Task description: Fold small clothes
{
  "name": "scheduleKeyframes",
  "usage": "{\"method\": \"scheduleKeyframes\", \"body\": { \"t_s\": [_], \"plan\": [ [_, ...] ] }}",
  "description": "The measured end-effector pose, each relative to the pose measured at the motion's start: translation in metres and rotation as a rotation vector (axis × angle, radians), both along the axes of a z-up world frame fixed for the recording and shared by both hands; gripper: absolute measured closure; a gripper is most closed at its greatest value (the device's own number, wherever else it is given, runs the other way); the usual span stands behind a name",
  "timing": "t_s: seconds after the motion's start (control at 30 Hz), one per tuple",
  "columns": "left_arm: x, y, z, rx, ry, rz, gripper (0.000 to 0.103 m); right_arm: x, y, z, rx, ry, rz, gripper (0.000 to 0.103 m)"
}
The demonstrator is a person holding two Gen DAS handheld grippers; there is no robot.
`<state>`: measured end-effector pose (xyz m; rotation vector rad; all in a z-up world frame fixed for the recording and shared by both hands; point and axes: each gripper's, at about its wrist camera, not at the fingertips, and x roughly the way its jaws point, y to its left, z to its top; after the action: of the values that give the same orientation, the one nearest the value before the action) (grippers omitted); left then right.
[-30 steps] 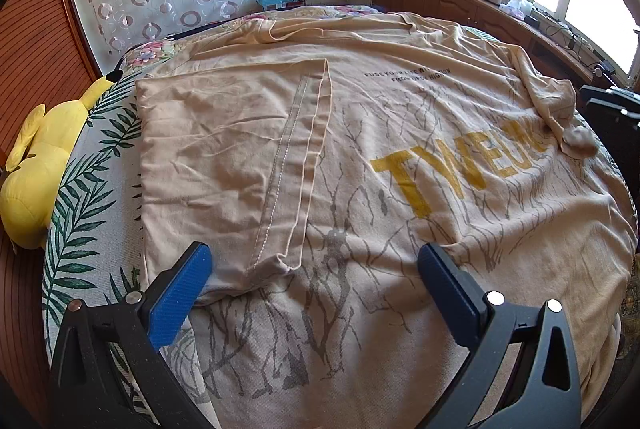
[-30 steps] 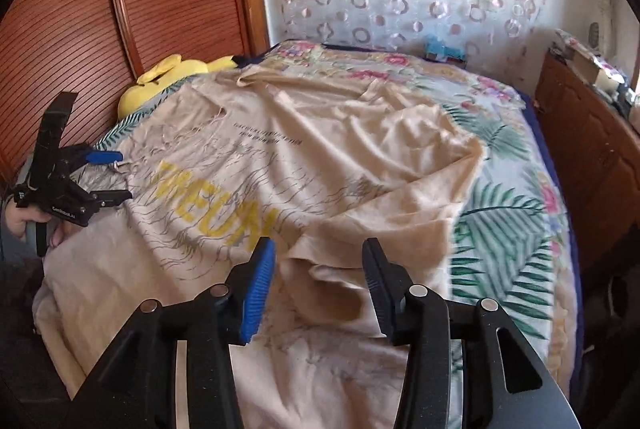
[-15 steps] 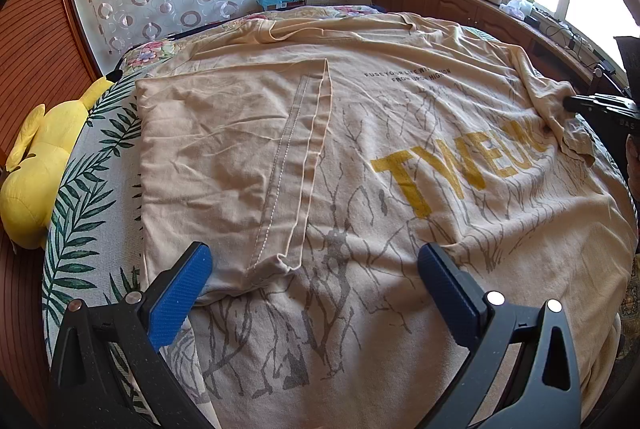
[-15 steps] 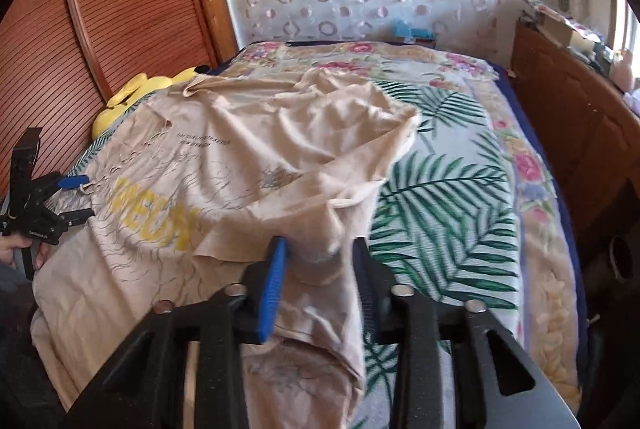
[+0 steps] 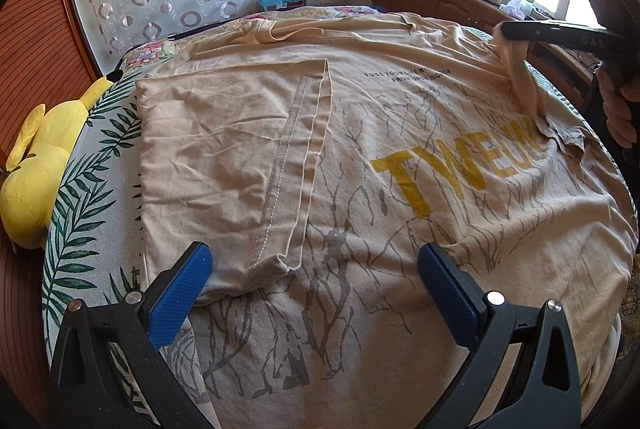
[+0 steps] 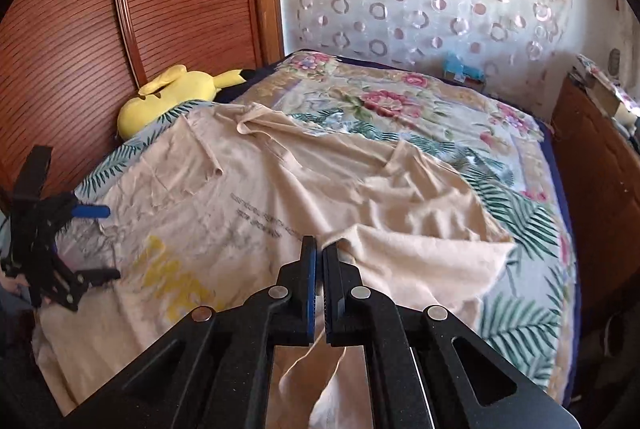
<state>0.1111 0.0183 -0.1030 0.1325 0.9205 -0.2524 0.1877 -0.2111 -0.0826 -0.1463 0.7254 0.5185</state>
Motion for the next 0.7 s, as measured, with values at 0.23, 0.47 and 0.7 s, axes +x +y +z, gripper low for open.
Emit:
{"method": "scheduleKeyframes", "body": {
  "t_s": [0.23,0.47,0.7],
  "plan": [
    [0.000,0.000,0.000,0.000,0.000,0.000,0.000,-0.005,-0.009,-0.012,0.001,-0.003,-0.023,0.059],
    [0.000,0.000,0.000,0.000,0.001,0.000,0.000,-0.057,-0.033,-0.037,-0.065,0.029,-0.050,0.059],
    [0.000,0.000,0.000,0.000,0.001,0.000,0.000,-0.088,-0.035,-0.058,-0.054,0.083,-0.013,0.066]
  ]
}}
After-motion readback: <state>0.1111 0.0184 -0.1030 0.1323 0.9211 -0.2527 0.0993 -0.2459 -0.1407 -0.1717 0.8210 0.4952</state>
